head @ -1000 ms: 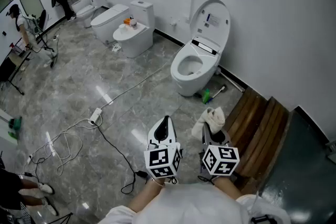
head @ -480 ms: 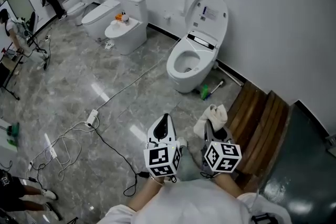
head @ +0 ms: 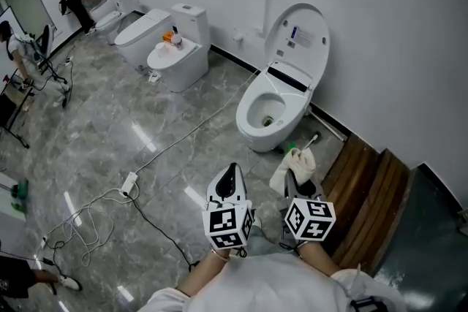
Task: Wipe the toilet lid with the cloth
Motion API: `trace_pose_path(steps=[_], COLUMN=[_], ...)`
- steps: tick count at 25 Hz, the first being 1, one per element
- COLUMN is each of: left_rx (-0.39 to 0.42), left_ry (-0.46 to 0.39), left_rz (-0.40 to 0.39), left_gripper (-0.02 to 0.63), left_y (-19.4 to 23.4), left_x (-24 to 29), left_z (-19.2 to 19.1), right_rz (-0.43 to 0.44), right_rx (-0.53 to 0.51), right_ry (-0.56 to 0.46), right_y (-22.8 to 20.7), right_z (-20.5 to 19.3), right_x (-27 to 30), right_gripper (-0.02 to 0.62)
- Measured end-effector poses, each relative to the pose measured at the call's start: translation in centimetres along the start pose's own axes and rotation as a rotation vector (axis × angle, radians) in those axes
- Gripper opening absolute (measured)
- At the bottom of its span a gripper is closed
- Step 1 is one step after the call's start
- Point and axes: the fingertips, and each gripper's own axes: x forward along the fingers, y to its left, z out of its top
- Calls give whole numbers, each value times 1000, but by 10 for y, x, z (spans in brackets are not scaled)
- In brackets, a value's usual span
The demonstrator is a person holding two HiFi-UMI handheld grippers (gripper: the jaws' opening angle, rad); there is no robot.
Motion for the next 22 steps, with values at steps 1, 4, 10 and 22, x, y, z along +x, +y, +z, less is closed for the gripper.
trace_pose_path(steps=[1,4,10,22], left_rx=[3,10,19,42], left_ry=[1,0,13,83], left_rz=[-4,-19,-28,-121], left_gripper=[11,11,11,11], left_y=[0,-1,0,-9], left_x=[15,60,142,242], left_z=[2,10,21,22], right_rz=[-1,-6,-3,-105], right_rx=[1,9,8,92], right_ry=[-2,-6,-3,16], right_y=[-5,-19,-45,-93], right_z=[8,30,70,92], right_x=[12,51,121,179], right_gripper=[97,97,97,97])
